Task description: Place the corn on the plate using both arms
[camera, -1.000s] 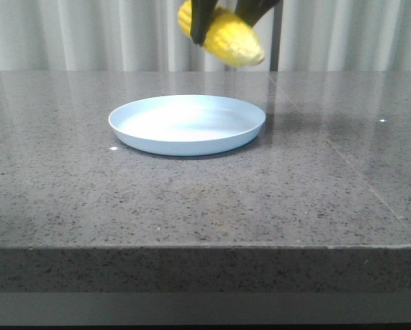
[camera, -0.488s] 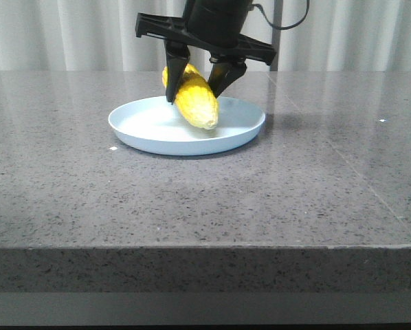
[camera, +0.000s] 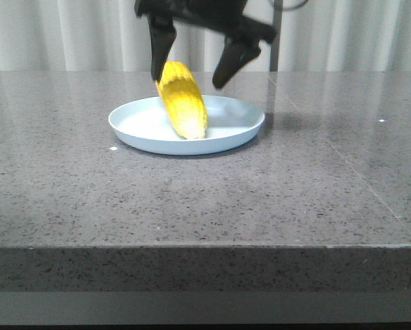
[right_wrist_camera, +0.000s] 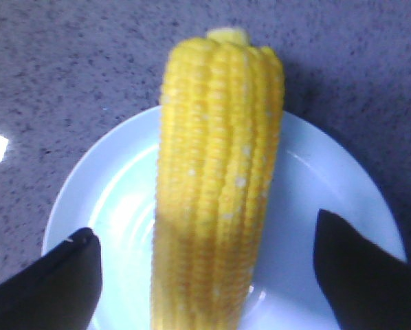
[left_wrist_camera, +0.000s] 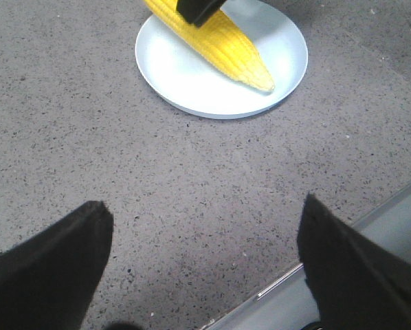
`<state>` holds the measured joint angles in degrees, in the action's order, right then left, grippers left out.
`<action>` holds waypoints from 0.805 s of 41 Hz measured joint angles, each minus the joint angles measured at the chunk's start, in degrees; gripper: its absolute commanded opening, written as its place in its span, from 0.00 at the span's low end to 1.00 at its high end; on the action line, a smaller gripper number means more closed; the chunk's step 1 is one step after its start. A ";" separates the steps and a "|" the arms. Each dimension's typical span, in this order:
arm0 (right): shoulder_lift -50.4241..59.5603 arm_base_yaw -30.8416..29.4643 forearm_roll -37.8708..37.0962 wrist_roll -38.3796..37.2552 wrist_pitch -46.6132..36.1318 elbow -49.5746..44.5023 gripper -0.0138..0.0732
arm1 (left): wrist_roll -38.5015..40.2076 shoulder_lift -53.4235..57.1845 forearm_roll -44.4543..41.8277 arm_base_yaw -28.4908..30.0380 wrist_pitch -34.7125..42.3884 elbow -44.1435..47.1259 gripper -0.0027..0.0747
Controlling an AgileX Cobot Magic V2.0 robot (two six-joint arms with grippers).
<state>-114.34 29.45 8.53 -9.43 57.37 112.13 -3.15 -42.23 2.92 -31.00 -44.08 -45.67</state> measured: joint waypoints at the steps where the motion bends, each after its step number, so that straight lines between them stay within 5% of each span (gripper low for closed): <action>1: 0.95 0.00 0.00 0.99 0.20 0.00 0.90 | 0.00 0.00 0.00 0.00 0.00 0.00 0.74; 9: 11.61 0.00 0.00 7.86 1.85 -2.81 0.90 | 0.00 0.00 0.00 0.00 0.00 0.00 0.74; 33: 53.83 0.00 -5.79 11.02 0.97 -38.26 0.90 | 0.00 0.00 0.00 0.00 0.00 0.00 0.74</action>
<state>-60.51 29.45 2.74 1.60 58.34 73.87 -3.15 -42.23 2.92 -31.00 -44.08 -45.67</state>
